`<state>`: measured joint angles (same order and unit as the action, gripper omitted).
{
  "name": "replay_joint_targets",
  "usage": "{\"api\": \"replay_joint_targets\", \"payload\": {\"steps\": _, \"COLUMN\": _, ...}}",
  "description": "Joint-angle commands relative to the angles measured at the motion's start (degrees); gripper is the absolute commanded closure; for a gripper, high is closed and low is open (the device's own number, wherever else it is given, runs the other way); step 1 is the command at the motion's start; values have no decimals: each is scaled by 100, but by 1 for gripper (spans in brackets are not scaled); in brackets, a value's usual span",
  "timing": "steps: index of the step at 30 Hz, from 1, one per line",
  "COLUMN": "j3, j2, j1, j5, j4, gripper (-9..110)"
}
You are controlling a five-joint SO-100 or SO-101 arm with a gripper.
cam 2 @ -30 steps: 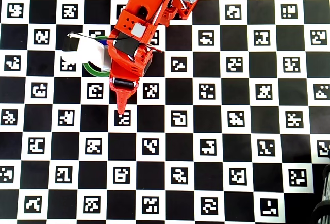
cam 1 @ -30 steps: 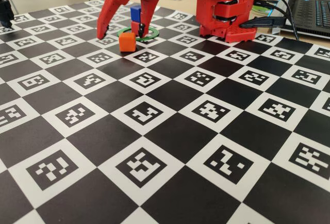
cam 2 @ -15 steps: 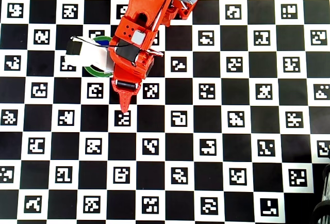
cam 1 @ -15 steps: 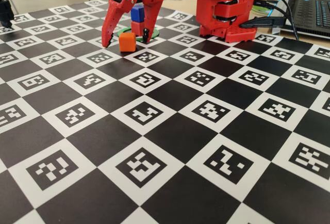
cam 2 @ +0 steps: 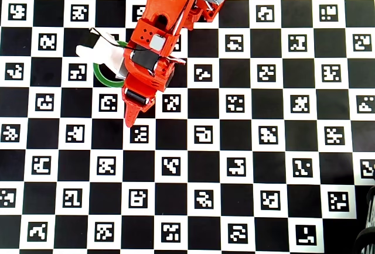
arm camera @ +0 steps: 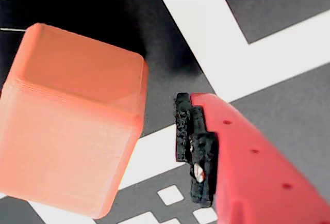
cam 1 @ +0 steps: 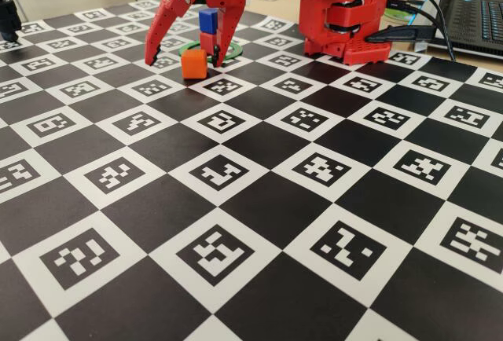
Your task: Grab the red cube then put it in the green circle then put the blue cube on top and finally the orange cube on top
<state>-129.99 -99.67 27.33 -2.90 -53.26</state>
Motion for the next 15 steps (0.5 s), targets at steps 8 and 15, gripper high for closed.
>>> {"api": "replay_joint_targets", "payload": {"steps": 8, "j3": 325, "j2": 9, "j1": -62, "j5": -1020, "j4": 18, "gripper": 55}}
{"api": "replay_joint_targets", "payload": {"steps": 15, "j3": 352, "j2": 62, "j1": -114, "j5": -1424, "j4": 167, "gripper": 55}}
